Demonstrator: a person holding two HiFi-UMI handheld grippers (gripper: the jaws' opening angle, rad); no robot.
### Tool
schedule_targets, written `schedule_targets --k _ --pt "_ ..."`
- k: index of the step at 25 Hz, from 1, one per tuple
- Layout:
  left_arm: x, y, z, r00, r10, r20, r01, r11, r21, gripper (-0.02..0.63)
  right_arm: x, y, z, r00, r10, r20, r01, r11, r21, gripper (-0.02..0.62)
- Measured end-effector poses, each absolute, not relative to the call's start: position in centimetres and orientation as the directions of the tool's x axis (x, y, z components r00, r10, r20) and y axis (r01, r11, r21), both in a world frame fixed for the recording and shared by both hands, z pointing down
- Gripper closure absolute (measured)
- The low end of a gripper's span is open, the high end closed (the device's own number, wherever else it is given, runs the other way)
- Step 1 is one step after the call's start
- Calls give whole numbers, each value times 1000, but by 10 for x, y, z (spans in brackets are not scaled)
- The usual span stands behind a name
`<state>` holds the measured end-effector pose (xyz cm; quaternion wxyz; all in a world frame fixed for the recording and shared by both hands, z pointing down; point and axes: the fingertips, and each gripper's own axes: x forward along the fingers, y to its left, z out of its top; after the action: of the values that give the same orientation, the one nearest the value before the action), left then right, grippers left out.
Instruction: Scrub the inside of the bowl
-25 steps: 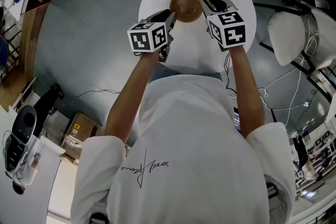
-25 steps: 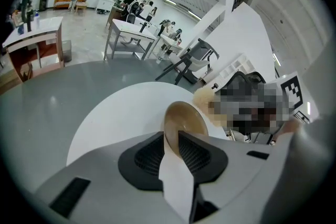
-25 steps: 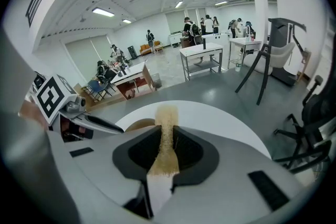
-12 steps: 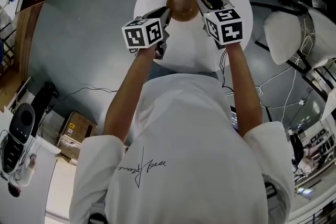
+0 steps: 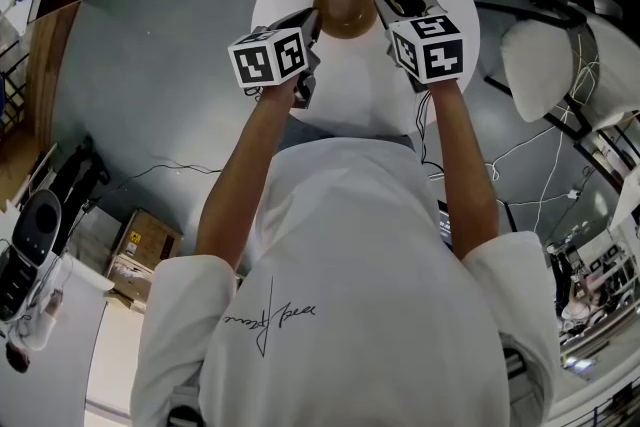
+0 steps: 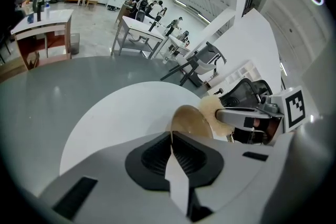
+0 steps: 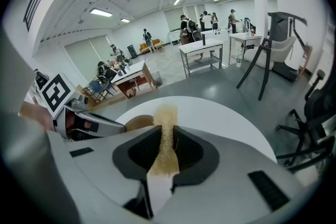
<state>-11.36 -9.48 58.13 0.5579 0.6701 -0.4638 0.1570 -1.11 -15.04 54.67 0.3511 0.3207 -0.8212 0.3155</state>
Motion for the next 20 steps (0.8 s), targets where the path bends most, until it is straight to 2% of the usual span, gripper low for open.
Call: schedule_targets --k 20 --pt "-114 -94 581 488 -457 744 -806 90 584 597 -1 -138 548 -542 -305 783 -761 573 -304 517"
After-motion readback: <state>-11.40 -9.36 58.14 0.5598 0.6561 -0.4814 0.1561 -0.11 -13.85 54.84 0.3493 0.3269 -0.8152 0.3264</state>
